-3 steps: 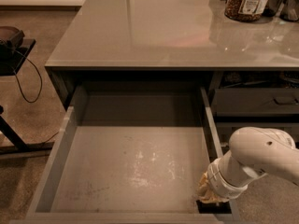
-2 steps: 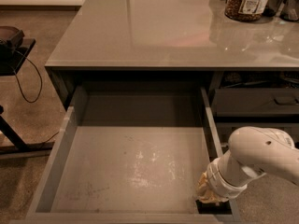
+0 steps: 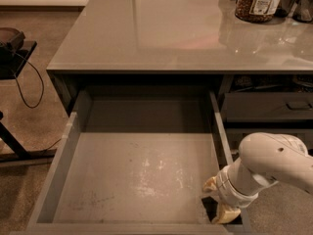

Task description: Open top drawer

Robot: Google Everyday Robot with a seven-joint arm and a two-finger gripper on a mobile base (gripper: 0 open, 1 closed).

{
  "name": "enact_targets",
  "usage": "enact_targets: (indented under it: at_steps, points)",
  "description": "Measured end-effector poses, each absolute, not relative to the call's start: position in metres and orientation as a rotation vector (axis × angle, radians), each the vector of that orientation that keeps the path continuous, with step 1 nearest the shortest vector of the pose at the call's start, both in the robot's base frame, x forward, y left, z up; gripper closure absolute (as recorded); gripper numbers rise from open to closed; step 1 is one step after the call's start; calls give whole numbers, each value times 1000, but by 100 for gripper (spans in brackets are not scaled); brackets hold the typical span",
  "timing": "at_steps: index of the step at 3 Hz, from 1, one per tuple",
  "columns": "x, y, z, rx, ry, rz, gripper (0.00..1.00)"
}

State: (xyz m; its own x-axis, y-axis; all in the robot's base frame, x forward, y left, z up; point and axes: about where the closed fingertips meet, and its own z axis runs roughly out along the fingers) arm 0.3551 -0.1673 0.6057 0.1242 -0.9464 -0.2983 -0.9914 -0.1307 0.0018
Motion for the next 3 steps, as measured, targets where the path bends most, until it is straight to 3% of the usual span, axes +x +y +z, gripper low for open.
enact_targets:
  at_steps: [1, 3]
  points:
    - [355, -167, 606, -2198, 1928, 337, 0]
    - [371, -162, 657, -2178, 1891, 282, 0]
